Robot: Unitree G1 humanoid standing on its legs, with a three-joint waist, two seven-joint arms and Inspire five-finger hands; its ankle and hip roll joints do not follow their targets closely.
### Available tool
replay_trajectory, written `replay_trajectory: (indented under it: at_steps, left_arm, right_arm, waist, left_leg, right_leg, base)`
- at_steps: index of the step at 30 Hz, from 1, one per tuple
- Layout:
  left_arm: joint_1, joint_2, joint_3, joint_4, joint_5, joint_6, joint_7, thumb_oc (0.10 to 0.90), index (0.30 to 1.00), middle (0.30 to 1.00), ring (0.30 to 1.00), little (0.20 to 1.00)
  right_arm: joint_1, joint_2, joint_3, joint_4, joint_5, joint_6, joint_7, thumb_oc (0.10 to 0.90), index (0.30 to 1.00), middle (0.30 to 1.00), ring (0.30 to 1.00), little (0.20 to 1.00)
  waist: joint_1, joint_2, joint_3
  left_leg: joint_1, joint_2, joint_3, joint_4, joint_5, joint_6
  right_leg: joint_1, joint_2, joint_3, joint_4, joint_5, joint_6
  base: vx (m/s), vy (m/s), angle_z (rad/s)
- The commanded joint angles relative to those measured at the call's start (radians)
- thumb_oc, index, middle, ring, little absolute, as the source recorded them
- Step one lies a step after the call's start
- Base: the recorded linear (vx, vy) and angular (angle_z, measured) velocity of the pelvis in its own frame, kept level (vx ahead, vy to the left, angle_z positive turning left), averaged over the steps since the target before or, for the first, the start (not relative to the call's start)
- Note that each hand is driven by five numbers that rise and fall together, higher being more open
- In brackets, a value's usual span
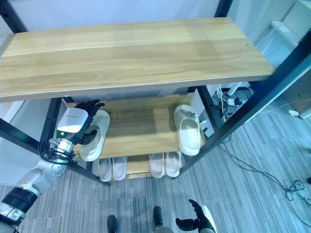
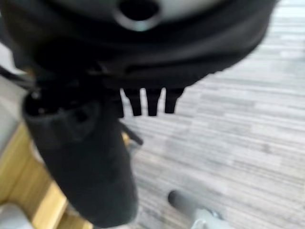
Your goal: Arrange the slippers neatly on the shoe rack.
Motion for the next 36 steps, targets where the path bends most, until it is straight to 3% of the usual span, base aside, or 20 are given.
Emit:
replay_trajectory:
  at_steps: [1,27,28,36]
  left_arm:
    - [-0.096,0.029,0.106,0.013,-0.067,0.001,0.080,0.800,0.900,0.900,0.900,0.900]
    - [-0.321,-0.010,-0.050,0.187,-0.091,0.037,0.108,0.800,0.900,0.900,0.900,0.900]
    - [-0.322,-0.014,-0.053,0.199,-0.095,0.039,0.104,0.400,0.300,0.300,0.300,0.300]
    - [-0.324,-0.057,-0.063,0.243,-0.165,0.028,0.086,0.400,0.300,0.300,0.300,0.300]
  right_arm:
    - [0.041,-0.027,-0.036,-0.088,-0.028,-0.031,-0.036,0.800,0.900,0.900,0.900,0.900]
    - [0.020,-0.024,0.009,-0.088,-0.013,-0.030,-0.038,0.800,0.900,0.900,0.900,0.900]
    - [0.017,-0.024,0.009,-0.086,-0.010,-0.029,-0.038,0.800,0.900,0.900,0.900,0.900]
    - [0.006,-0.023,0.009,-0.087,0.000,-0.023,-0.041,0.800,0.900,0.900,0.900,0.900]
  waist:
    - [0.012,-0.021,-0.016]
    - [-0.021,-0.026,-0.045]
    - [-0.021,-0.027,-0.046]
    - [-0.020,-0.028,-0.050]
  left_leg:
    - [0.003,-0.055,-0.003,0.003,-0.073,0.027]
    - [-0.021,-0.046,0.015,0.003,-0.076,0.026]
    - [-0.022,-0.045,0.016,0.003,-0.076,0.025]
    - [-0.022,-0.044,0.018,0.003,-0.076,0.026]
  right_leg:
    - [0.020,-0.019,0.007,0.007,-0.105,0.048]
    - [-0.013,-0.016,0.025,0.007,-0.098,0.052]
    - [-0.014,-0.016,0.025,0.007,-0.098,0.053]
    - [-0.016,-0.016,0.024,0.007,-0.099,0.051]
  base:
    - [0.00,0.000,0.00]
    - [0.01,-0.005,-0.03]
    - [0.00,0.000,0.00]
    - [0.02,-0.004,0.00]
